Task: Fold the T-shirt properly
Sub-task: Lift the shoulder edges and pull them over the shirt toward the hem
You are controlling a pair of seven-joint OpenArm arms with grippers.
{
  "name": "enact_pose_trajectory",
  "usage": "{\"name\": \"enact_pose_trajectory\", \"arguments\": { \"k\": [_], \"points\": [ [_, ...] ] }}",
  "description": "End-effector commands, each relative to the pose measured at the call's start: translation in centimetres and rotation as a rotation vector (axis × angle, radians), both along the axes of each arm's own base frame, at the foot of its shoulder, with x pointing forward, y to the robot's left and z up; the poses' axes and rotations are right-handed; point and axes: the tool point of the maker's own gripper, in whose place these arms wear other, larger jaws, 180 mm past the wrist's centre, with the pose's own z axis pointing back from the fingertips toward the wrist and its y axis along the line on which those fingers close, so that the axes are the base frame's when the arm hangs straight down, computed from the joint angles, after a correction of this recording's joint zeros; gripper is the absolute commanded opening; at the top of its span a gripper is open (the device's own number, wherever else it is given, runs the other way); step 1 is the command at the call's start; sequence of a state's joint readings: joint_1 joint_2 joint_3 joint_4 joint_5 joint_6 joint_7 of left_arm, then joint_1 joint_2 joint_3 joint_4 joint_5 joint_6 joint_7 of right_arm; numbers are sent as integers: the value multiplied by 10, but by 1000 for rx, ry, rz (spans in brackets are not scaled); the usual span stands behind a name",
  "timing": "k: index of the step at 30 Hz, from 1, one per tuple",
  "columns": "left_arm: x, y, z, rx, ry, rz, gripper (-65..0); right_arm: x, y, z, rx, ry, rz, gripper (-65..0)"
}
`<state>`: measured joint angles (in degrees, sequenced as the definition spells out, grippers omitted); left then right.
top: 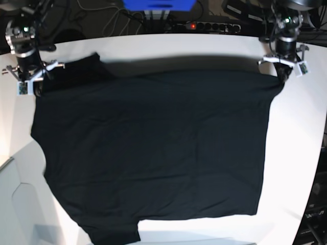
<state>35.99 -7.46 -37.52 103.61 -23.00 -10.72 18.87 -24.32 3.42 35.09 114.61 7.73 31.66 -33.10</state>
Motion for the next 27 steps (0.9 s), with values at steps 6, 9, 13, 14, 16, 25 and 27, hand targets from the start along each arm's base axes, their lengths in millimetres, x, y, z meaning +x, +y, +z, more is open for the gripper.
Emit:
{"name": "enact_pose_trajectory", "arguments": {
  "k": [6, 9, 13, 14, 16, 25, 27],
  "points": [
    [27, 5, 25, 31, -103, -1, -650, 44, 15, 33, 6, -148, 59, -650],
    [43, 5, 34, 32, -150, 1, -650, 65, 24, 43, 22, -198, 81, -650],
    [63, 6, 49, 34, -217, 3, -650, 92, 29, 48, 24, -223, 104, -650],
    [69, 6, 54, 35, -236, 2, -650, 100, 31, 46, 14, -210, 109, -650],
    [79, 6, 61, 35, -266, 1, -650, 116, 30, 45, -9, -193, 109, -650],
    [113, 2, 69, -25, -238, -6, -650, 174, 26, 50, -42, -193, 102, -650],
    [117, 1, 72, -30, -244, -8, -650, 184, 27, 50, -37, -190, 105, -650]
  ]
}}
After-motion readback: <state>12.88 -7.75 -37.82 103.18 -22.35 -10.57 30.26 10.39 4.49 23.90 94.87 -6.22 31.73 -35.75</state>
